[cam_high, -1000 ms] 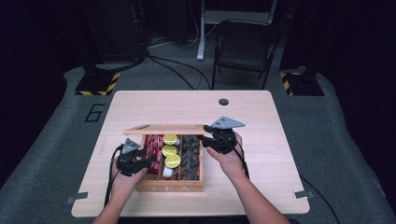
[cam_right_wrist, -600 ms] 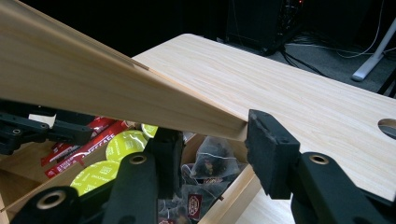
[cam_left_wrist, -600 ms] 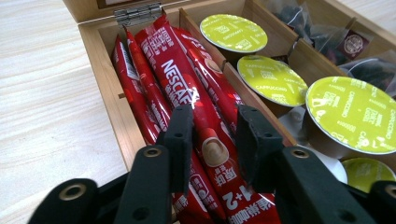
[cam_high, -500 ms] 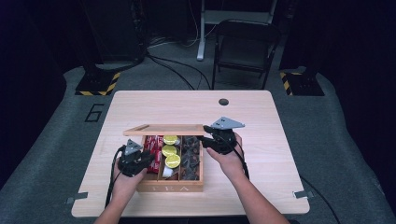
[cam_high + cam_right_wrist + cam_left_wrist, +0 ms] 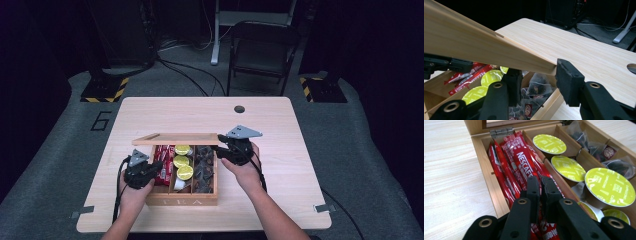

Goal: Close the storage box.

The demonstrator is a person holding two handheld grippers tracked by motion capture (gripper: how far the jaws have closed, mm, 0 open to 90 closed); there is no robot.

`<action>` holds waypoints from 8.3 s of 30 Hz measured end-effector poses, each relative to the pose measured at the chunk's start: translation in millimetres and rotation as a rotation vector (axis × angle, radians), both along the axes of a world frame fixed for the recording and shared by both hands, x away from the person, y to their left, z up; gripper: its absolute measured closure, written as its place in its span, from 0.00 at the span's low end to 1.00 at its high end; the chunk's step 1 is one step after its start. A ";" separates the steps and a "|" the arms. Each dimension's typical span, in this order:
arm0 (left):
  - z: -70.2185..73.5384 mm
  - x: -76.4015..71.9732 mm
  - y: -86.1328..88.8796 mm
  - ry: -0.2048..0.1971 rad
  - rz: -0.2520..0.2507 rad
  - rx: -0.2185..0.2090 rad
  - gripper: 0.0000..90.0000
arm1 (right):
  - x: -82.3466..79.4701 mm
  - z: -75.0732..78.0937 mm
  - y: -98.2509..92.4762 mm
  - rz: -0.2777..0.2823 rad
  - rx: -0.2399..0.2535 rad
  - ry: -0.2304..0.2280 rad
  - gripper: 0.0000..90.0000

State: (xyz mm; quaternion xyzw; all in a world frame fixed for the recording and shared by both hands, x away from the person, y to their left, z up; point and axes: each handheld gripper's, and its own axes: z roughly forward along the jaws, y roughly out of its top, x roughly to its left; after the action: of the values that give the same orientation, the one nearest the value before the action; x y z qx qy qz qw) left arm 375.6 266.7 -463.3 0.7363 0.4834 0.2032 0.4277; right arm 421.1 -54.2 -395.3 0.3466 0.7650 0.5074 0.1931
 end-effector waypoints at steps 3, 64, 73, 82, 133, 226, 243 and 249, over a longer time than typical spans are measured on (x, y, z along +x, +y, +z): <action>1.5 -0.7 2.5 -0.011 0.012 -0.009 0.97 | 0.6 0.0 -0.9 0.005 0.005 0.004 0.63; 10.4 -10.2 84.6 -0.036 0.114 -0.020 0.98 | 2.4 0.6 -0.7 0.002 0.014 0.004 0.63; 1.8 -4.7 96.0 -0.031 0.131 -0.018 0.98 | 0.6 -0.2 0.0 -0.004 0.009 0.001 0.63; -14.5 1.6 102.2 0.007 0.141 -0.023 0.98 | 0.6 -0.4 -0.3 -0.002 0.010 0.001 0.63; -39.3 10.9 104.6 0.120 0.196 0.063 0.68 | -0.4 -1.4 -0.4 0.004 0.006 0.005 0.62; 90.3 -34.8 40.5 -0.096 -0.048 -0.006 0.65 | -54.0 16.6 -12.0 0.079 -0.013 0.002 0.56; 66.8 -52.7 39.5 -0.118 -0.054 0.008 0.64 | -76.4 4.6 -7.3 0.100 -0.043 -0.023 0.56; 57.7 -58.5 38.7 -0.121 -0.055 0.023 0.63 | -81.1 -3.8 -7.4 0.099 -0.055 -0.015 0.56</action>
State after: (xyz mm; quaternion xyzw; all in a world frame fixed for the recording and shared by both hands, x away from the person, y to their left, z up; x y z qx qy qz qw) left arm 317.1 305.4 -405.6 0.7405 0.4342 0.2410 0.4529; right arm 340.0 -61.6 -399.0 0.2988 0.7934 0.4977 0.1830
